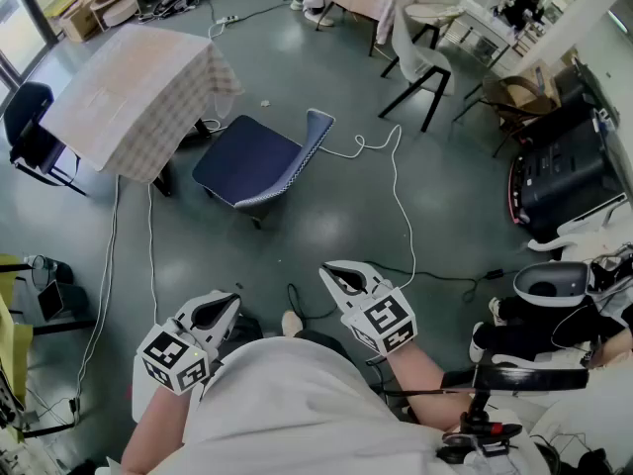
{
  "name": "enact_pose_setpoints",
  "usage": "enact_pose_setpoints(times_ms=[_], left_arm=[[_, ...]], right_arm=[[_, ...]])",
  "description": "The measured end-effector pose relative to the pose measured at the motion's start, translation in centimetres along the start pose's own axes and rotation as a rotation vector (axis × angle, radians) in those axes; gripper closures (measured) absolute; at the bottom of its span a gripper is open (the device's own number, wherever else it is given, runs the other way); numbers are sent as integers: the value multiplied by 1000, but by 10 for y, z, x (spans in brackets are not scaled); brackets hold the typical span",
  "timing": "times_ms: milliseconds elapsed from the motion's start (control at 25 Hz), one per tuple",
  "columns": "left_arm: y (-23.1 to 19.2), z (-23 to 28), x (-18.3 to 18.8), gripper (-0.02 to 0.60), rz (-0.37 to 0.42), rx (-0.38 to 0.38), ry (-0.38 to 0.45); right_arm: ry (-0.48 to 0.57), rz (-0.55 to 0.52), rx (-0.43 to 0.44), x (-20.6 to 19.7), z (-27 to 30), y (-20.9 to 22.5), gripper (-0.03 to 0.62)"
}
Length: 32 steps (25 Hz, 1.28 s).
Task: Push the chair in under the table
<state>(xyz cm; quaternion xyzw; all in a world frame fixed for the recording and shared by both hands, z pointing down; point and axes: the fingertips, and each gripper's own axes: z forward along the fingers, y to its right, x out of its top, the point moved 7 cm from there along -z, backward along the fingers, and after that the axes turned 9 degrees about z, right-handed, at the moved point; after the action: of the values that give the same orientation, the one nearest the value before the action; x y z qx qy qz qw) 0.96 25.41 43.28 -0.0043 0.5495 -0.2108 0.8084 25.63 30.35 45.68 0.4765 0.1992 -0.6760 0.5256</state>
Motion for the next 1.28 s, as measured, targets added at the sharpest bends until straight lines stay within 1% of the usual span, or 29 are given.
enact_pose_setpoints(times_ms=[160,240,440,520,640,680,720,760,800,1000,1160,1280], left_arm=[[7,5,2,572,8,53,9],[9,8,3,572,20,53,15],[9,6,-1,572,5,61,17],[5,2,-1,572,-6,69,14],[-10,-3,1,572,-15,78,10],[-17,-6,2,571,-16,81,13],[-25,-10,2,572,-15,84,19],[-33,-16,3,571,-14,87,28],[-42,-22,3,571,-15,90,38],[-98,-57,7,569,-15,86,91],[-148,-98,11,545,17,83,100],[-180,-126,13,525,29,89,89]], right_arm=[[14,-18,39,-1,1,8,583],[9,-26,52,-3,3,9,583],[-37,-22,84,-7,9,6,583],[-59,-4,96,-7,15,5,583],[-68,43,71,-4,30,15,582],[-76,65,63,-4,37,19,561],[-90,94,55,-4,46,22,499],[-105,125,46,-4,56,25,423],[-117,157,32,-4,66,28,405],[-128,340,-95,-2,122,48,400],[-126,473,-206,4,171,66,356],[-75,578,-292,16,195,91,326]])
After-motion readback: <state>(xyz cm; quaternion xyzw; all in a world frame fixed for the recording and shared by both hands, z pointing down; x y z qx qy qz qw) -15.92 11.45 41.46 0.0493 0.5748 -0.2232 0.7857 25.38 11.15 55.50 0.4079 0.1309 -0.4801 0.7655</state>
